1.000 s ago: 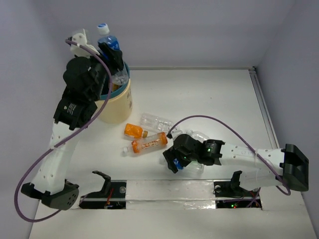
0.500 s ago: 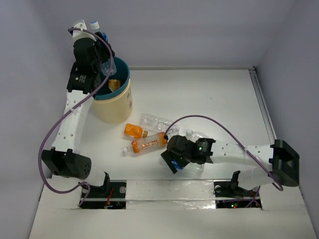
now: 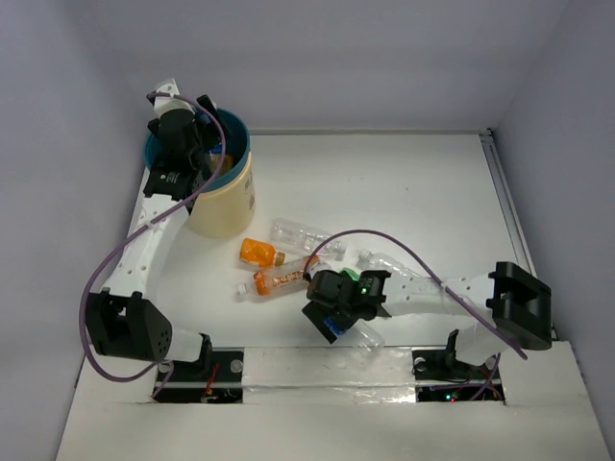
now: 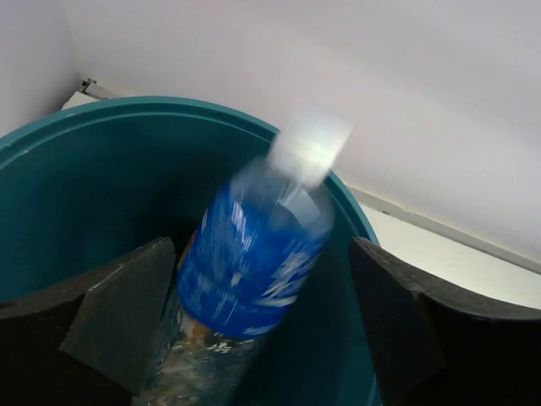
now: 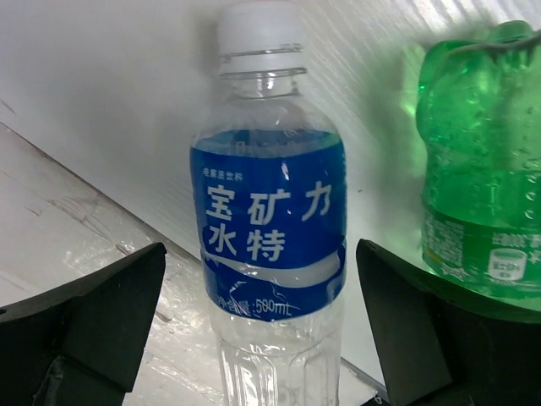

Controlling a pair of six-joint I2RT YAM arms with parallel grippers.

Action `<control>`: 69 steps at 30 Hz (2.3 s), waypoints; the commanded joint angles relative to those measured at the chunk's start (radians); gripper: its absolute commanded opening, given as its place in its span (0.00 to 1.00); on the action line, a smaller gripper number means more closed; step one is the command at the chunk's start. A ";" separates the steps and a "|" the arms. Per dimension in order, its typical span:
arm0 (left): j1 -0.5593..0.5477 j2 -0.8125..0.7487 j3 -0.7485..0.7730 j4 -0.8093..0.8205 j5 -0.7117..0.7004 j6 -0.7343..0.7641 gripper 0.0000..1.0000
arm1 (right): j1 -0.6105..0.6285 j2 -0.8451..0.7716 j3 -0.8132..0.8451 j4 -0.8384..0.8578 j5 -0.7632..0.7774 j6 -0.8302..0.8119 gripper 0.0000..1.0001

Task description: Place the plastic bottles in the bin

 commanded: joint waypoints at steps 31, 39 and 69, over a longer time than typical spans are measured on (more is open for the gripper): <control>-0.047 -0.964 -0.382 -0.288 0.402 -0.053 0.66 | -0.119 -0.139 0.666 0.253 0.155 -0.178 0.49; -0.047 -1.047 -0.440 -0.376 0.417 -0.042 0.64 | -0.254 0.222 1.094 0.542 0.107 -0.232 0.51; -0.101 -1.004 -0.513 -0.426 0.478 -0.065 0.69 | -0.349 0.723 1.460 0.853 -0.003 -0.127 0.97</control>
